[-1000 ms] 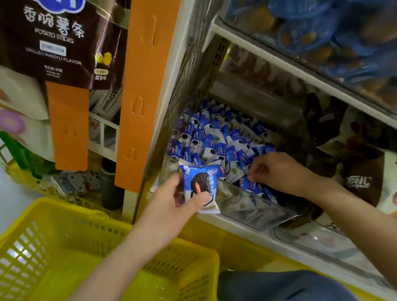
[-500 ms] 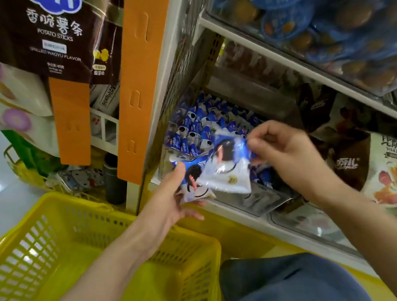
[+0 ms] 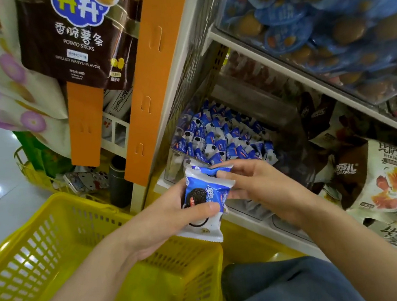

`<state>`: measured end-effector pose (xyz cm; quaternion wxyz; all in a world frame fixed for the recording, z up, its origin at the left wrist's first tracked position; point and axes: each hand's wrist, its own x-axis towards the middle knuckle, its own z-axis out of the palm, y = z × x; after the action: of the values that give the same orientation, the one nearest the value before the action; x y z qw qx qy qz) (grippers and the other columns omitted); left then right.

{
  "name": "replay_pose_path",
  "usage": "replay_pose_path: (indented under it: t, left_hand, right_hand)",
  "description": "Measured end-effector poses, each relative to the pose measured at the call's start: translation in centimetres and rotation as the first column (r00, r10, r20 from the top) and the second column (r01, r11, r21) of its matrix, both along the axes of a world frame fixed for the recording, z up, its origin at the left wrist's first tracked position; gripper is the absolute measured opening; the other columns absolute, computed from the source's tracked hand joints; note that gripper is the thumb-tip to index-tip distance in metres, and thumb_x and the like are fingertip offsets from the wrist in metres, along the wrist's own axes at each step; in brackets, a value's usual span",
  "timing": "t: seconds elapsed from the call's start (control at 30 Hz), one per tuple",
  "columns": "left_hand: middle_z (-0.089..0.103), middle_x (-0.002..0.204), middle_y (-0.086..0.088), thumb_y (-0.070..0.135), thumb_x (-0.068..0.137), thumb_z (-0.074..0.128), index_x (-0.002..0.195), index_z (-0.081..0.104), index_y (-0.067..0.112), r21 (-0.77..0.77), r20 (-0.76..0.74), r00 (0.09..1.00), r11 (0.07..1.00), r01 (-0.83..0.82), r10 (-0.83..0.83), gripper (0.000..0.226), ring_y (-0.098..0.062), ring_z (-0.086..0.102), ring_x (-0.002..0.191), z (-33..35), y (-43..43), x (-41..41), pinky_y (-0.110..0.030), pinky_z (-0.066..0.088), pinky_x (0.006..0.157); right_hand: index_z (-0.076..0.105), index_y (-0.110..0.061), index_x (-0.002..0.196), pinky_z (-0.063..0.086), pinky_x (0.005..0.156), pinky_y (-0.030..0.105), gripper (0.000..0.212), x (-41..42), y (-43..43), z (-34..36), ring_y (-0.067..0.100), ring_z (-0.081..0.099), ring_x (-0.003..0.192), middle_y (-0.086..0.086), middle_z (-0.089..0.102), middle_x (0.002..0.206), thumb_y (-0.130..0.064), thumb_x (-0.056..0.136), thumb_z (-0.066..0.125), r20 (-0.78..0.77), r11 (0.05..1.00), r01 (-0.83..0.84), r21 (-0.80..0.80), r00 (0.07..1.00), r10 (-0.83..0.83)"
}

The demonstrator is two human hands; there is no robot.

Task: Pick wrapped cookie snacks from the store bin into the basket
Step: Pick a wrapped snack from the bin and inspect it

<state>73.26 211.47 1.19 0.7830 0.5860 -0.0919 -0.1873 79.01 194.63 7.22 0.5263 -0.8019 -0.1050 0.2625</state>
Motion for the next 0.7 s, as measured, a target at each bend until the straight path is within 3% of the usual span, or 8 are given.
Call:
replay_pose_path:
  t: [0.1,0.2,0.3,0.37,0.43,0.5,0.57,0.7]
  left_hand:
    - [0.067,0.114,0.015,0.034,0.070,0.068,0.119,0.050,0.035,-0.007,-0.004,0.998,0.998,-0.057,0.057,0.052,-0.003,0.059,0.110,0.0,-0.2,0.0,-0.026,0.047,0.096]
    - [0.067,0.114,0.012,0.040,0.067,0.065,0.122,0.052,0.029,0.016,-0.029,0.978,0.978,-0.207,0.207,0.058,-0.002,0.060,0.108,-0.1,0.0,0.5,-0.026,0.046,0.096]
    - [0.064,0.114,0.020,0.036,0.082,0.059,0.127,0.047,0.033,0.015,-0.039,0.960,0.960,-0.278,0.279,0.046,0.010,0.058,0.101,-0.1,0.3,0.9,-0.006,0.046,0.075]
    - [0.063,0.114,0.020,0.033,0.088,0.056,0.128,0.045,0.035,0.030,-0.067,0.951,0.954,-0.299,0.300,0.042,0.010,0.057,0.101,-0.2,0.3,1.1,-0.009,0.044,0.073]
    - [0.063,0.116,0.016,0.032,0.089,0.056,0.130,0.044,0.034,0.040,-0.076,0.947,0.950,-0.311,0.313,0.043,0.003,0.058,0.106,-0.3,0.3,1.2,-0.016,0.043,0.079]
    - [0.063,0.117,0.015,0.031,0.089,0.056,0.130,0.044,0.034,0.046,-0.077,0.942,0.945,-0.325,0.327,0.042,0.001,0.058,0.106,-0.3,0.3,1.3,-0.018,0.043,0.081]
    - [0.063,0.116,0.014,0.029,0.090,0.056,0.130,0.044,0.032,0.058,-0.079,0.934,0.937,-0.346,0.350,0.042,0.003,0.060,0.102,-0.3,0.4,1.3,-0.015,0.046,0.078]
    - [0.065,0.109,0.011,0.025,0.090,0.056,0.128,0.045,0.028,0.086,-0.089,0.916,0.919,-0.385,0.392,0.040,0.011,0.063,0.084,-0.3,0.2,1.5,-0.004,0.046,0.056]
  right_hand:
    - [0.067,-0.016,0.099,0.054,0.065,0.016,0.019,0.6,-0.7,0.3,0.012,0.070,0.086,0.000,0.074,0.093,-0.021,0.081,0.062,0.002,0.995,0.078,0.068,0.997,-0.078]
    - [0.065,-0.012,0.097,0.053,0.061,0.015,0.020,2.3,-1.7,1.7,0.012,0.071,0.077,0.001,0.074,0.083,-0.022,0.080,0.062,0.078,0.957,0.249,0.146,0.962,-0.262]
    - [0.065,-0.009,0.089,0.056,0.058,0.020,0.014,4.7,-2.7,2.6,0.013,0.068,0.069,0.000,0.070,0.072,-0.023,0.087,0.061,0.424,0.894,0.449,-0.003,0.810,-0.405]
    - [0.064,-0.006,0.085,0.058,0.073,0.036,0.022,5.8,-3.0,2.3,0.027,0.066,0.078,0.011,0.067,0.079,-0.028,0.087,0.061,0.583,0.845,0.472,-0.251,0.770,-0.257]
    - [0.064,-0.009,0.085,0.055,0.079,0.042,0.022,6.1,-2.5,1.6,0.032,0.064,0.083,0.016,0.066,0.088,-0.031,0.087,0.061,0.509,0.790,0.357,-0.499,0.858,-0.066]
    - [0.061,-0.001,0.085,0.055,0.079,0.045,0.031,6.2,-2.0,0.5,0.030,0.064,0.079,0.018,0.062,0.085,-0.032,0.086,0.062,0.365,0.712,0.200,-0.673,0.927,0.085]
    - [0.057,0.002,0.079,0.053,0.078,0.044,0.037,6.3,-1.6,-0.4,0.032,0.061,0.072,0.015,0.054,0.076,-0.033,0.086,0.063,0.340,0.672,0.149,-0.726,0.927,0.161]
    - [0.056,0.002,0.074,0.053,0.072,0.044,0.034,7.3,-1.6,-1.7,0.031,0.062,0.067,0.012,0.051,0.066,-0.028,0.085,0.066,0.397,0.663,0.175,-0.728,0.896,0.198]
